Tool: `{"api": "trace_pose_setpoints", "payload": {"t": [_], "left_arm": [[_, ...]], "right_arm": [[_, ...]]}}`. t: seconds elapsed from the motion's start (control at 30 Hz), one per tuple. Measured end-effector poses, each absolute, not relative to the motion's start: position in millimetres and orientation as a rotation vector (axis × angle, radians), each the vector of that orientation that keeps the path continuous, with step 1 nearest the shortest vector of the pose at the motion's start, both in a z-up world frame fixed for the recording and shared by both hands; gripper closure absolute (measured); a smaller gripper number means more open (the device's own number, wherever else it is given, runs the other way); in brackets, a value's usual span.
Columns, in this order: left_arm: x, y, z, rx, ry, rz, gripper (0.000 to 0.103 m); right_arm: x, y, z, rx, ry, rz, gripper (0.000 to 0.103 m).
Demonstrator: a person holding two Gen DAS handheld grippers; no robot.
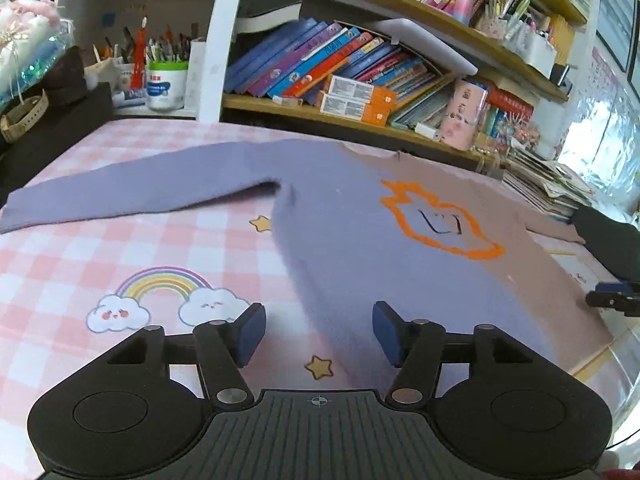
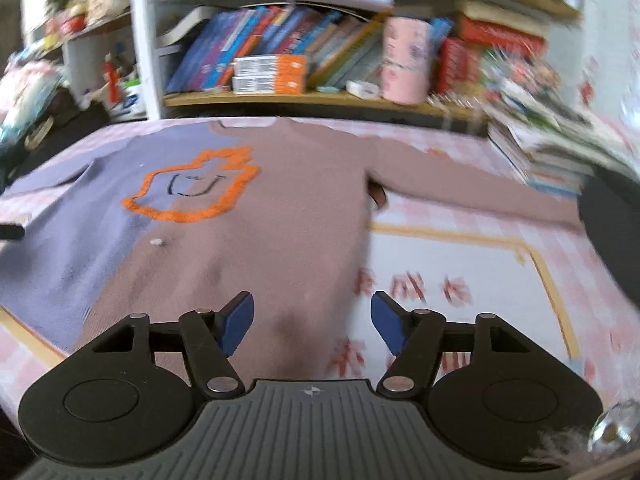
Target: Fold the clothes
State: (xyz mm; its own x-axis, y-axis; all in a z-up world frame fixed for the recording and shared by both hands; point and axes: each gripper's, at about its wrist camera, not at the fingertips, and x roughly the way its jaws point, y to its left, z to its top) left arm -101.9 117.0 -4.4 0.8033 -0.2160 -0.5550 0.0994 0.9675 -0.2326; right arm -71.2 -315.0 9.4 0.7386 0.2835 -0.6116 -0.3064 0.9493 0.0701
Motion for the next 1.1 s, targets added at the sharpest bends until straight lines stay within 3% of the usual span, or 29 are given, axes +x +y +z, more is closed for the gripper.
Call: {"api": "trace_pose_setpoints", "payload": {"t": [0.23,0.27,0.37,0.4,0.43,0.83,1.1], "left_arm": [[-101,115,-8,-0.202,0.649,-0.170,0.060],[-101,115,-8,-0.208,0.654,-0.166,0.065],[-97,117,-10,-0.235,0.679,-0.169,0.095],[-95,115,-10,-0.229,0.681,-0.171,0.098],[-92,113,-9,-0.209,0.681,-0.174,0.098],[-81,125,-9,-0.221,0.695,-0.169,0.097],[-96,122,2,-0.210,0.691,-0.163,0.091]], "right_arm": [[-80,-312,-2,-0.026,0.708,0.311,0.061],[-80,-312,-3,-0.016,0.709,0.318,0.064],[-78,-312,-4,0.000,0.705,0.332,0.080],[-76,-311,-4,0.004,0.703,0.335,0.088],[-74,-310,-4,0.008,0.701,0.338,0.092],[-78,-299,-3,-0.016,0.694,0.355,0.093],[-77,-303,-1,0.023,0.680,0.354,0.087]]}}
